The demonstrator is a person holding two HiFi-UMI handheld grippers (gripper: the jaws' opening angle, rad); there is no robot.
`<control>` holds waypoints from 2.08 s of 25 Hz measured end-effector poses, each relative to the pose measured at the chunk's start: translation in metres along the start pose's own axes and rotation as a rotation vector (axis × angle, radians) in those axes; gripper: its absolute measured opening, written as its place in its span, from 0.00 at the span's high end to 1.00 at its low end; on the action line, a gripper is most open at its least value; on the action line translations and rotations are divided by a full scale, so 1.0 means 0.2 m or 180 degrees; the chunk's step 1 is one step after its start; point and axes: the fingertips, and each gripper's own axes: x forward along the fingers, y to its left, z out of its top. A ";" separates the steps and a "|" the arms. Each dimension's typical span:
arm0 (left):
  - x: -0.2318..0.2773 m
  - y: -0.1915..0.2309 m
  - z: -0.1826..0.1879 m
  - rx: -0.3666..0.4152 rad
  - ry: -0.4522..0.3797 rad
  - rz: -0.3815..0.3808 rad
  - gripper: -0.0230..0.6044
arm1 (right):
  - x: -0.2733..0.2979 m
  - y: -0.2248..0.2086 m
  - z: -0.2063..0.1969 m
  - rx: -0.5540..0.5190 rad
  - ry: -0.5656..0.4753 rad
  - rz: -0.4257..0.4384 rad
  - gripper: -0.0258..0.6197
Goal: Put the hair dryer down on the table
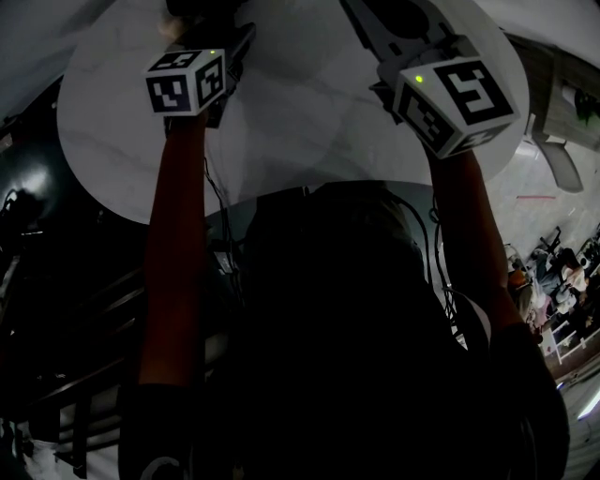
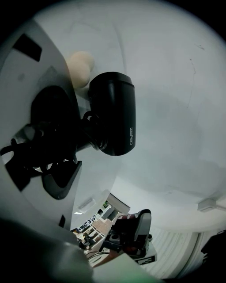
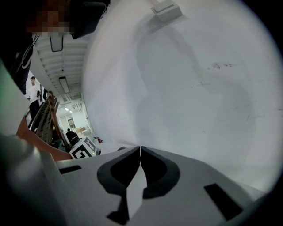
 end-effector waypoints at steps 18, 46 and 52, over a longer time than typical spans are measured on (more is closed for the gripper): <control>-0.26 -0.04 0.07 0.0275 -0.0016 -0.0197 0.41 | -0.05 0.23 0.15 -0.0113 -0.0111 -0.0054 0.95; -2.05 -0.44 0.52 0.0950 -0.2473 -0.0016 0.90 | -0.65 0.99 0.84 -0.0857 -0.0979 0.0001 0.95; -2.20 -0.51 0.35 0.0841 -0.2452 -0.0108 0.90 | -0.79 1.17 0.80 -0.0915 -0.0978 -0.0048 0.95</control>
